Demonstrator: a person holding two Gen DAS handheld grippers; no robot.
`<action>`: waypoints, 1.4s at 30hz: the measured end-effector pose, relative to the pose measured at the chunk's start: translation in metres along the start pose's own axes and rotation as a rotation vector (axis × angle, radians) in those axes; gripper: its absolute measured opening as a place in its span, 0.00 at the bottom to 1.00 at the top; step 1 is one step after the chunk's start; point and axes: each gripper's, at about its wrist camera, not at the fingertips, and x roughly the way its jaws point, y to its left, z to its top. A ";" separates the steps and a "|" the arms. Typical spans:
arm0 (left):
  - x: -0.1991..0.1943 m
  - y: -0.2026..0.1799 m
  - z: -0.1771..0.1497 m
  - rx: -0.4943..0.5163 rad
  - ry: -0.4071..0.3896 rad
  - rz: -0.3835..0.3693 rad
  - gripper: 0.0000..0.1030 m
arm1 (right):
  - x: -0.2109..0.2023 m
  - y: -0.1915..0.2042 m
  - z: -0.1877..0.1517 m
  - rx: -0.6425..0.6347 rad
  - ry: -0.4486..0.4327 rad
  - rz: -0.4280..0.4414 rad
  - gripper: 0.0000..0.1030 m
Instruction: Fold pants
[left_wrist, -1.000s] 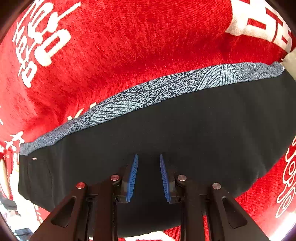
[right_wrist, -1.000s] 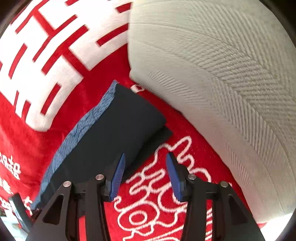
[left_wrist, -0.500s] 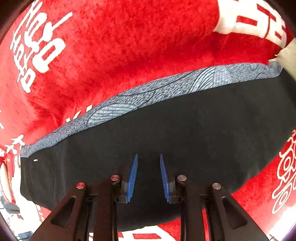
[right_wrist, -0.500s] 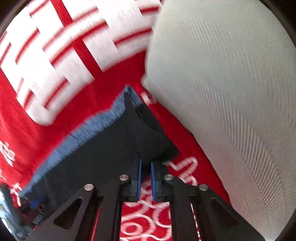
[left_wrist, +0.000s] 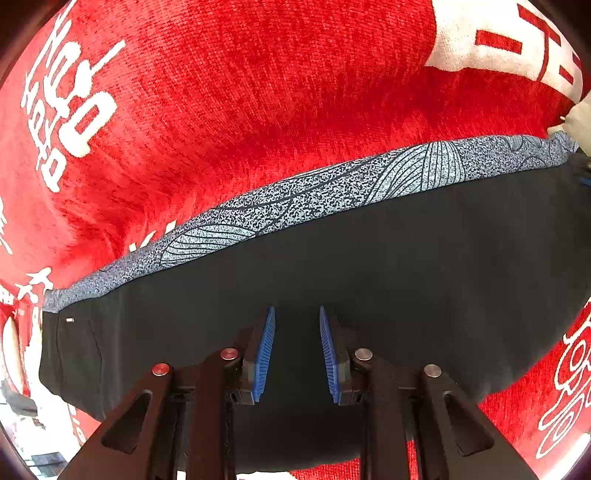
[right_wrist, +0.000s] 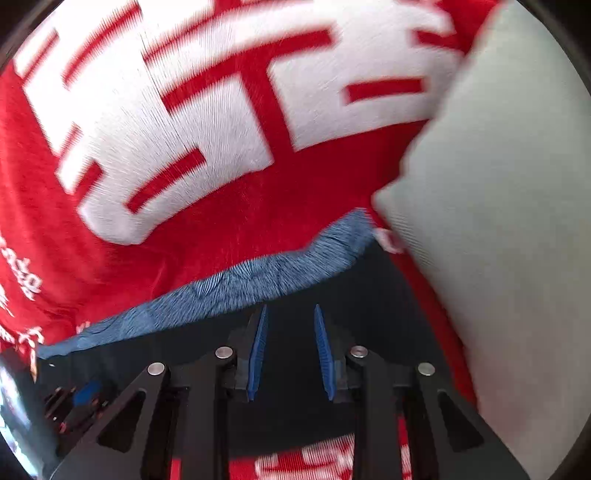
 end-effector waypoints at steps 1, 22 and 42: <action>-0.002 -0.002 0.000 -0.004 0.000 -0.001 0.26 | 0.013 0.003 0.005 -0.017 0.022 -0.008 0.28; 0.008 0.007 0.001 -0.003 -0.010 -0.004 0.26 | 0.011 -0.005 -0.030 -0.080 0.034 -0.177 0.46; 0.018 0.056 -0.004 -0.095 0.004 -0.045 0.76 | -0.018 0.025 -0.070 -0.044 0.066 -0.153 0.63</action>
